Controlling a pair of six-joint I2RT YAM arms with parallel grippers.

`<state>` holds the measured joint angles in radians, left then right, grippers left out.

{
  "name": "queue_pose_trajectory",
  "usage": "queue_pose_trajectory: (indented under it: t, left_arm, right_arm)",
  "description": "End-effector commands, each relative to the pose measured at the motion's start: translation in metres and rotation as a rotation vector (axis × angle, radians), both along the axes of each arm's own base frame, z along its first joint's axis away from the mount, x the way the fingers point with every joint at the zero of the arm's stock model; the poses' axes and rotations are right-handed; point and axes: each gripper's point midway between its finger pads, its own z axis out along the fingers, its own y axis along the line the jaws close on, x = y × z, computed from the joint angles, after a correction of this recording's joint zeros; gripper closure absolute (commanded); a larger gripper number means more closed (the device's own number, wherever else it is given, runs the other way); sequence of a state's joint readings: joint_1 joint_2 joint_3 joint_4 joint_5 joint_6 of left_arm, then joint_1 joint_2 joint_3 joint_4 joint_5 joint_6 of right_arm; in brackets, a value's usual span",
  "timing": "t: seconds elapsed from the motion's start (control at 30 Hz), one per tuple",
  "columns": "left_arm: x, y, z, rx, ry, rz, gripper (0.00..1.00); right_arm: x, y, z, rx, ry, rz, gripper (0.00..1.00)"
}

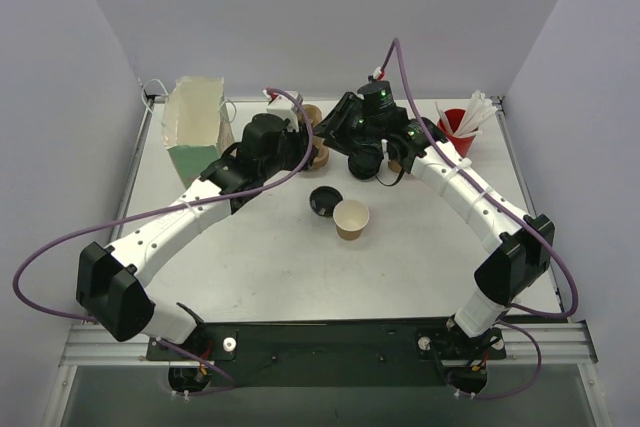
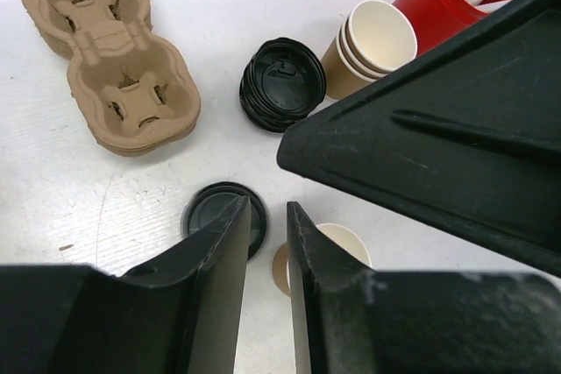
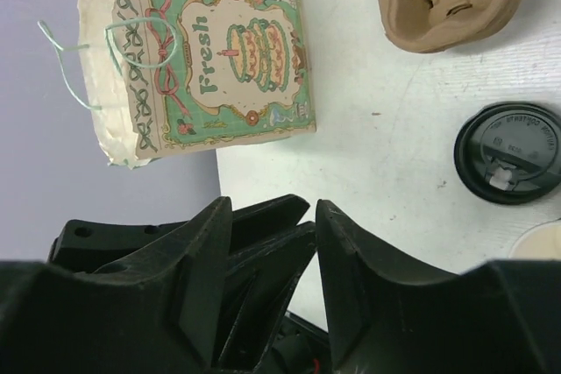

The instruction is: Pack the takeout coffee

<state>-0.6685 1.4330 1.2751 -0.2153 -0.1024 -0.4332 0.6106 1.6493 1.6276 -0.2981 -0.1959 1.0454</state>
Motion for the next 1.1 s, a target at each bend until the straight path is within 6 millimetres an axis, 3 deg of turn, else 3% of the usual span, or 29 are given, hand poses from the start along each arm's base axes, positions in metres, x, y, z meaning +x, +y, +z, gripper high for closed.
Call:
queue_pose_trajectory:
  t: [0.0,0.17,0.2,0.3,0.37,0.47,0.5,0.8,1.07]
  left_arm:
    - [0.006,0.001,0.028,-0.048,-0.013,0.035,0.66]
    - [0.009,0.011,0.015,-0.025,0.049,0.066,0.67]
    - [0.010,0.015,0.008,-0.017,0.070,0.077,0.66]
    - [0.010,0.024,-0.020,0.017,0.147,0.074,0.61]
    - [0.008,0.025,-0.037,0.041,0.174,0.068,0.51]
    - [0.011,0.022,-0.063,0.075,0.223,0.064,0.48]
    - [0.013,0.020,-0.081,0.097,0.255,0.064,0.48]
    - [0.030,0.017,-0.161,0.207,0.386,0.126,0.54]
    - [0.034,0.013,-0.204,0.251,0.447,0.125,0.55]
  right_arm:
    - [0.001,-0.014,0.035,-0.030,-0.141,-0.021,0.60]
    - [0.001,-0.031,0.035,-0.075,-0.174,-0.036,0.60]
    - [0.001,-0.037,0.025,-0.098,-0.163,-0.047,0.60]
    - [0.003,-0.058,0.012,-0.131,-0.150,-0.083,0.60]
    - [0.003,-0.067,0.003,-0.159,-0.141,-0.082,0.60]
    - [0.006,-0.081,-0.017,-0.180,-0.102,-0.101,0.60]
    - [0.006,-0.084,-0.021,-0.185,-0.096,-0.102,0.60]
    - [0.002,-0.085,-0.032,-0.216,-0.079,-0.068,0.60]
    - [0.000,-0.085,-0.032,-0.221,-0.082,-0.055,0.60]
